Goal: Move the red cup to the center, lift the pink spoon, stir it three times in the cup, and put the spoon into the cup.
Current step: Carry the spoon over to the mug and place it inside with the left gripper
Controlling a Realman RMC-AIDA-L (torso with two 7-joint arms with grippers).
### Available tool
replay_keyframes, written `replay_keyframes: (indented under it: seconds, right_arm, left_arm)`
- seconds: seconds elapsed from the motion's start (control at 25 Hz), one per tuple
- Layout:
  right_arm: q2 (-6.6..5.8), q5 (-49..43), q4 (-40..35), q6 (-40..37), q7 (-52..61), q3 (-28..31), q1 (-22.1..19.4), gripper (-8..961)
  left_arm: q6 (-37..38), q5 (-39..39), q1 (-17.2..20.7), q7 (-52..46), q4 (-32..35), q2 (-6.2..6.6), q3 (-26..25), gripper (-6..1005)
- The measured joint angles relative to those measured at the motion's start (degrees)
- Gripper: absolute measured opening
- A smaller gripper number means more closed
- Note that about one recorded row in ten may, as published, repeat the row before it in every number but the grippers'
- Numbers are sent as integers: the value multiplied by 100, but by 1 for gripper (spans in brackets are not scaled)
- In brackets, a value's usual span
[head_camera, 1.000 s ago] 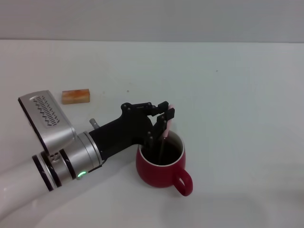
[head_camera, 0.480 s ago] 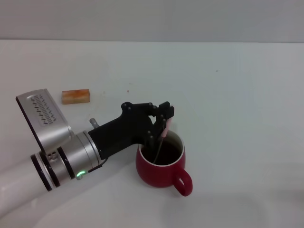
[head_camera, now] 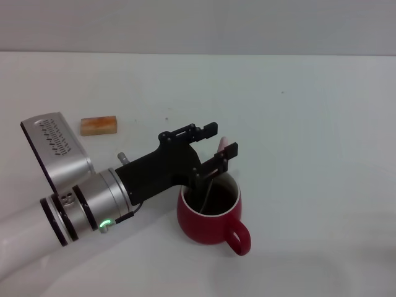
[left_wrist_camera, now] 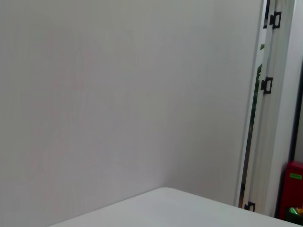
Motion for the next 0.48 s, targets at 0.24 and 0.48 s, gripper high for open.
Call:
replay_keyframes:
  seconds: [0.24, 0.48]
  right_arm:
    - [0, 0, -7, 0, 0, 0, -4, 326]
    - [0, 0, 3, 0, 0, 0, 1, 327]
  left_arm:
    - [-36, 1, -34, -35, -31, -9, 7, 588]
    - [-206, 8, -66, -41, -32, -29, 108, 594]
